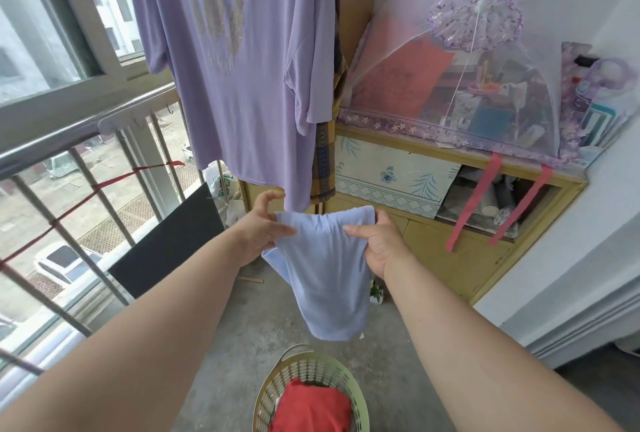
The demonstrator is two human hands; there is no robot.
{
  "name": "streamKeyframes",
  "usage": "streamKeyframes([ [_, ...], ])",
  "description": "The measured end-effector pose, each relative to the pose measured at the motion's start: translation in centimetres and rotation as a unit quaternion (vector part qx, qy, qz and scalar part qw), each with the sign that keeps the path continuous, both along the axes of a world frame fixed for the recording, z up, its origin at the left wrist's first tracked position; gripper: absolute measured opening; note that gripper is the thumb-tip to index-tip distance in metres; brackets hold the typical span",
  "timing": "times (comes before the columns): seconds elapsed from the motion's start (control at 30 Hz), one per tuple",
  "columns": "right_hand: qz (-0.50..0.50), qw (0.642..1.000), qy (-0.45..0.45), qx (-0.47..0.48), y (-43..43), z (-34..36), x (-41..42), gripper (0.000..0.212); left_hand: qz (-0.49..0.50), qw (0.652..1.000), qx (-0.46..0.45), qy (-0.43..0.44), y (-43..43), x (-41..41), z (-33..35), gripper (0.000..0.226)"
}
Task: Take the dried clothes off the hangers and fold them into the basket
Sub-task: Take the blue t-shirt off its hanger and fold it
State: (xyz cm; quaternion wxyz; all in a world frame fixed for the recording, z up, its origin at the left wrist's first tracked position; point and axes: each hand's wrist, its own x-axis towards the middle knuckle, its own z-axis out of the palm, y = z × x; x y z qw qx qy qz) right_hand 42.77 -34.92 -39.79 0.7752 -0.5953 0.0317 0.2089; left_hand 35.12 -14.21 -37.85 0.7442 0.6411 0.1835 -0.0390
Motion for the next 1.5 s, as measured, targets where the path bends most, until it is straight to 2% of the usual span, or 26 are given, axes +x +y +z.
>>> streamKeyframes([
  [0.07, 0.003, 0.999, 0.011, 0.044, 0.2, -0.1, -0.3, 0.063, -0.052, 0.998, 0.040, 0.013, -0.6, 0.0, -0.3, 0.085],
  [0.13, 0.013, 0.998, 0.004, 0.058, 0.1, 0.1, -0.2, 0.062, -0.108, 0.984, 0.139, 0.040, -0.9, -0.2, -0.3, 0.081],
  [0.17, 0.012, 0.999, -0.003, 0.053, 0.0, 0.1, 0.0, 0.060, -0.130, 0.965, 0.220, 0.050, -0.9, -0.2, -0.3, 0.073],
  [0.23, 0.004, 1.000, -0.023, 0.021, -0.2, 0.3, 0.2, 0.058, -0.135, 0.906, 0.396, 0.059, -0.9, 0.1, -0.1, 0.048],
  [0.3, 0.000, 0.998, -0.050, -0.032, -0.3, 0.3, 0.0, 0.057, -0.107, 0.864, 0.486, 0.075, -1.0, 0.2, 0.4, 0.028],
  [0.33, 0.000, 0.997, -0.060, -0.052, -0.2, 0.2, -0.2, 0.058, -0.104, 0.838, 0.527, 0.092, -1.1, 0.2, 0.7, 0.028],
  [0.37, 0.004, 0.996, -0.069, -0.064, -0.2, 0.1, -0.3, 0.062, -0.112, 0.800, 0.579, 0.112, -1.3, 0.3, 1.0, 0.034],
  [0.4, 0.012, 0.995, -0.077, -0.066, -0.2, 0.0, -0.4, 0.069, -0.128, 0.756, 0.628, 0.131, -1.4, 0.4, 1.0, 0.049],
  [0.43, 0.026, 0.994, -0.084, -0.062, -0.1, 0.0, -0.5, 0.079, -0.145, 0.729, 0.657, 0.128, -1.6, 0.5, 1.2, 0.068],
  [0.5, 0.064, 0.992, -0.094, -0.044, 0.2, 0.2, -0.8, 0.091, -0.173, 0.723, 0.666, 0.054, -2.7, 0.7, 1.2, 0.106],
  [0.57, 0.093, 0.991, -0.093, -0.015, 0.6, 0.6, -0.9, 0.092, -0.186, 0.722, 0.666, -0.018, -4.0, 0.9, 0.8, 0.116],
  [0.6, 0.104, 0.990, -0.093, -0.010, 0.7, 0.8, -0.9, 0.092, -0.185, 0.735, 0.651, -0.026, -4.3, 1.0, 0.4, 0.109],
  [0.67, 0.120, 0.984, -0.118, -0.062, 0.6, 1.0, -0.6, 0.088, -0.183, 0.768, 0.614, -0.011, -4.1, 1.2, -0.2, 0.078],
  [0.73, 0.117, 0.974, -0.142, -0.135, 0.2, 1.2, -0.4, 0.080, -0.196, 0.770, 0.607, 0.013, -3.7, 1.3, -0.5, 0.057],
  [0.87, -0.017, 0.966, -0.134, -0.219, -0.4, 1.1, 0.2, 0.049, -0.173, 0.792, 0.580, 0.080, -3.0, 1.5, -0.7, 0.048],
  [0.93, -0.025, 0.965, -0.110, -0.236, -0.8, 1.3, 0.2, 0.030, -0.146, 0.797, 0.570, 0.134, -2.8, 1.3, -1.3, 0.044],
  [1.0, 0.040, 0.975, -0.041, -0.213, -0.8, 1.6, -0.6, 0.016, -0.116, 0.804, 0.558, 0.170, -2.2, 1.4, -2.2, 0.052],
  [1.13, 0.241, 0.943, 0.090, -0.211, 0.7, 0.5, -2.4, 0.048, -0.088, 0.825, 0.520, 0.202, -2.9, 1.3, -3.0, 0.061],
  [1.17, 0.271, 0.936, 0.112, -0.193, 1.3, 0.0, -2.6, 0.055, -0.092, 0.849, 0.476, 0.212, -3.4, 1.4, -2.9, 0.062],
  [1.2, 0.286, 0.934, 0.129, -0.170, 1.8, -0.5, -2.8, 0.064, -0.094, 0.894, 0.382, 0.214, -3.8, 1.5, -3.0, 0.061],
  [1.23, 0.284, 0.936, 0.139, -0.154, 2.3, -1.1, -2.6, 0.071, -0.097, 0.940, 0.249, 0.211, -4.1, 1.5, -3.0, 0.057],
  [1.27, 0.273, 0.939, 0.149, -0.147, 2.7, -1.5, -2.4, 0.080, -0.102, 0.966, 0.113, 0.209, -4.2, 1.3, -2.8, 0.049],
  [1.33, 0.231, 0.945, 0.162, -0.167, 2.8, -2.1, -2.1, 0.101, -0.129, 0.969, -0.048, 0.207, -3.8, 0.8, -2.6, 0.042],
  [1.4, 0.189, 0.944, 0.158, -0.221, 2.4, -3.1, -1.6, 0.106, -0.156, 0.959, -0.118, 0.207, -3.5, 0.1, -2.8, 0.038],
  [1.43, 0.174, 0.942, 0.151, -0.243, 2.0, -3.7, -1.3, 0.094, -0.167, 0.955, -0.124, 0.210, -3.4, -0.1, -3.0, 0.037],
  [1.5, 0.152, 0.944, 0.143, -0.255, 1.5, -4.9, -1.0, 0.055, -0.181, 0.954, -0.085, 0.222, -2.9, -0.6, -3.7, 0.033],
])
